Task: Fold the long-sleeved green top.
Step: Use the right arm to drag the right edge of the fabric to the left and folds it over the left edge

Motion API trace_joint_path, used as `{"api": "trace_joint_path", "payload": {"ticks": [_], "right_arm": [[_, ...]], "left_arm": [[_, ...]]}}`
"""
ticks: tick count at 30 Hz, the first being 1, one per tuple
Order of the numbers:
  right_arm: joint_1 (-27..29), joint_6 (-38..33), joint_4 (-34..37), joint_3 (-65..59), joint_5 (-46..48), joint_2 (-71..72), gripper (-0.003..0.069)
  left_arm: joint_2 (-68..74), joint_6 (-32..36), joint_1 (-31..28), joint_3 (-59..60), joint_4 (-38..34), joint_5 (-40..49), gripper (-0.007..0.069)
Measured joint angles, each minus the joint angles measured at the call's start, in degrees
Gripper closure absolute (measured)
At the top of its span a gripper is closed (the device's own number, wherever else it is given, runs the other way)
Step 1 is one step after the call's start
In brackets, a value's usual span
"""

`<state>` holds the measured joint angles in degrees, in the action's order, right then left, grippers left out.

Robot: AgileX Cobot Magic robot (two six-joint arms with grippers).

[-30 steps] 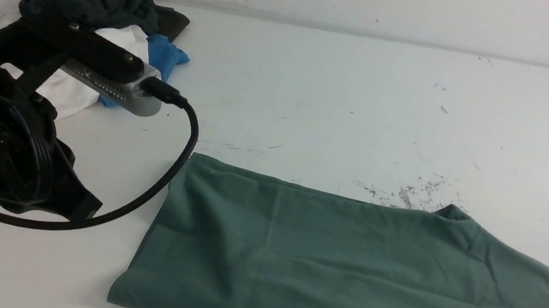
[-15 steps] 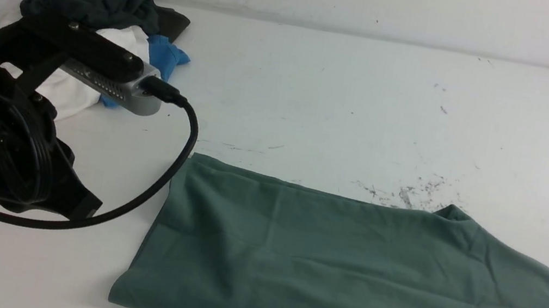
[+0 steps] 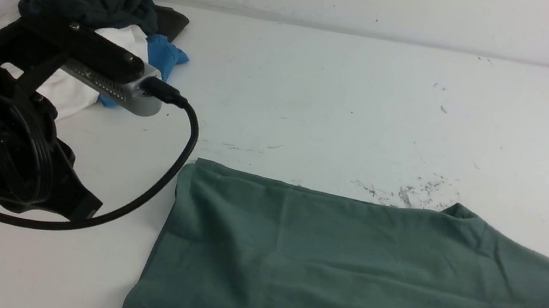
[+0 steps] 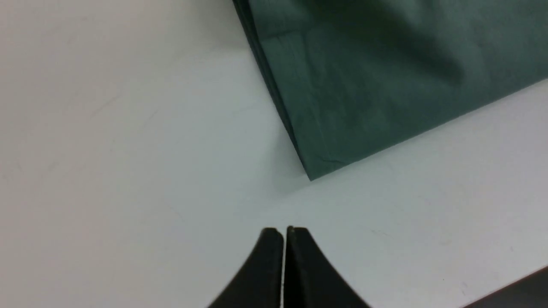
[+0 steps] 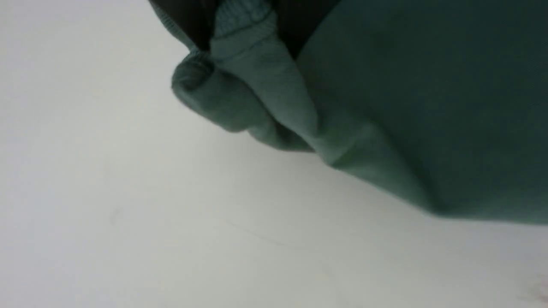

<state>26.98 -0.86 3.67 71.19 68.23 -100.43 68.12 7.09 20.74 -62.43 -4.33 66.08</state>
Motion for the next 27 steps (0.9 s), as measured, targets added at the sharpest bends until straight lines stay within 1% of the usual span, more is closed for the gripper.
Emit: {"api": "trace_joint_path", "payload": {"ticks": [3,6,7,9,10,11,13,14,15,16,17,18,20,21,22,25,27], "right_arm": [[-5.88,1.96,0.18,6.89,1.59,2.31,0.0589],[-13.73,6.15,0.18,14.25,2.02,3.55,0.0589],[-14.26,6.45,0.18,14.25,2.02,3.55,0.0589],[-20.78,10.26,0.24,19.51,2.49,3.84,0.0589],[-21.91,10.57,0.24,20.21,2.54,3.84,0.0589],[-27.11,13.22,0.46,22.91,2.72,3.84,0.0589],[-32.36,15.32,0.75,24.79,2.95,3.54,0.0589],[-34.11,16.37,0.91,25.62,3.04,3.34,0.0589],[-38.07,17.87,1.1,26.63,3.18,2.84,0.0589],[-39.73,18.93,1.22,27.17,3.17,2.51,0.0589],[-42.95,20.41,1.34,27.75,3.24,1.91,0.0589],[-43.48,20.61,1.34,27.82,3.32,1.8,0.0589],[-50.44,23.29,1.37,28.32,3.51,0.39,0.0589],[-52.27,24.04,1.5,28.36,3.5,0.01,0.0589],[-52.72,24.2,1.5,28.36,3.5,-0.07,0.0589],[-60.1,26.78,1.99,28.36,3.5,-1.89,0.0589],[-62.77,27.91,2.54,28.36,3.15,-3.17,0.0589]], "left_arm": [[0.0,0.0,0.0,0.0,0.0,0.0,0.0629],[0.0,0.01,0.0,0.0,0.0,0.0,0.0629],[0.0,0.01,0.0,0.0,0.0,0.0,0.0629],[0.0,0.01,0.0,0.0,0.0,0.0,0.0629],[0.0,0.01,0.0,0.0,0.0,0.0,0.0629],[0.0,0.01,0.0,0.0,0.0,0.0,0.0629],[0.0,0.01,0.0,0.0,0.0,0.0,0.0629],[0.0,0.01,0.0,0.0,0.0,0.0,0.0629],[0.0,0.01,0.0,0.0,0.0,0.0,0.0629],[0.0,0.01,0.0,0.0,0.0,0.0,0.0629],[0.0,0.01,0.0,0.0,-0.11,0.0,0.0629],[0.0,0.01,0.0,0.0,-0.18,0.0,0.0629],[0.0,0.01,0.0,0.0,-0.3,0.0,0.0629],[0.0,0.06,0.0,0.0,-0.42,0.05,0.0629],[0.0,0.06,0.0,0.0,-0.42,0.05,0.0629],[0.0,0.06,0.0,0.0,-1.3,0.05,0.0629],[0.0,0.06,0.0,0.0,-1.49,0.05,0.0629]]}}
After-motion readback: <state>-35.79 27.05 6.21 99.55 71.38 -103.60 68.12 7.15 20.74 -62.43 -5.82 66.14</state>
